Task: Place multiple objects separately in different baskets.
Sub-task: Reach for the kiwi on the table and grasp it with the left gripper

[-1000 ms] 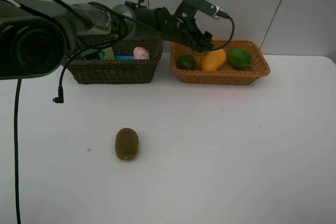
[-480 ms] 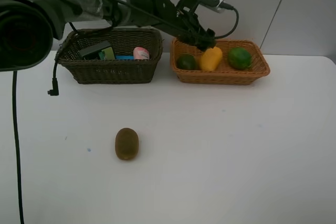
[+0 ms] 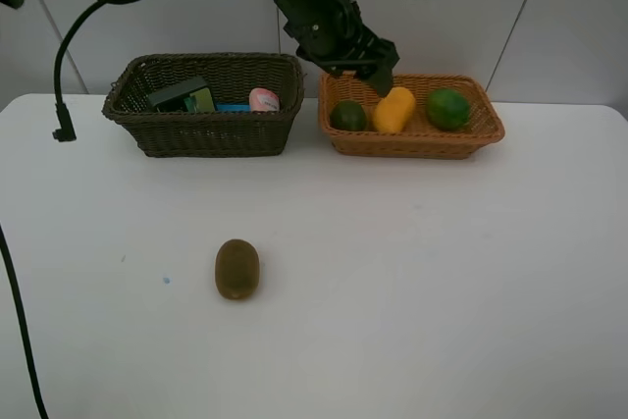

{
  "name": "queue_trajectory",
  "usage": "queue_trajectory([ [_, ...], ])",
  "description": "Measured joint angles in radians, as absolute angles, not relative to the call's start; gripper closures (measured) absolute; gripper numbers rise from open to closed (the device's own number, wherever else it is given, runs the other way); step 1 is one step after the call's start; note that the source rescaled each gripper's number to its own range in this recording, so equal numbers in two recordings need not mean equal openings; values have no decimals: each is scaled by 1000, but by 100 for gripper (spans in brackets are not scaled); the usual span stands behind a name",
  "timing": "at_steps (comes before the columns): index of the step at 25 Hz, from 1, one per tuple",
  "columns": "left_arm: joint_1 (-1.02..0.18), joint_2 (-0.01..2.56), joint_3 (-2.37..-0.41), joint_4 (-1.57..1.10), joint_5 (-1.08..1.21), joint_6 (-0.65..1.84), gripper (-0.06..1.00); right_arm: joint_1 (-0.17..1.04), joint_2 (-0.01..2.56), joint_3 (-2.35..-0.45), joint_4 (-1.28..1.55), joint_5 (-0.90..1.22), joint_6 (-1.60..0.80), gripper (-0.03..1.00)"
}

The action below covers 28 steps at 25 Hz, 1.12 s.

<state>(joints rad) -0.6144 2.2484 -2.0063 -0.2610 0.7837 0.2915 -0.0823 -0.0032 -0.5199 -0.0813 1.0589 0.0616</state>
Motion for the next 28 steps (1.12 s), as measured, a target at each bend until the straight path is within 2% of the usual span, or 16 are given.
queue_trajectory([
  [9,-613,2210,-2006,-189,1193,31,-5,-82,-3,-520,-81,1059,62,-3],
  [20,-650,2103,-1906,-110,1198,-98,-5,-82,-3,-520,-81,1059,62,-3],
  [28,-670,1960,-1697,-87,1199,-238,-5,-82,-3,-520,-81,1059,62,-3],
])
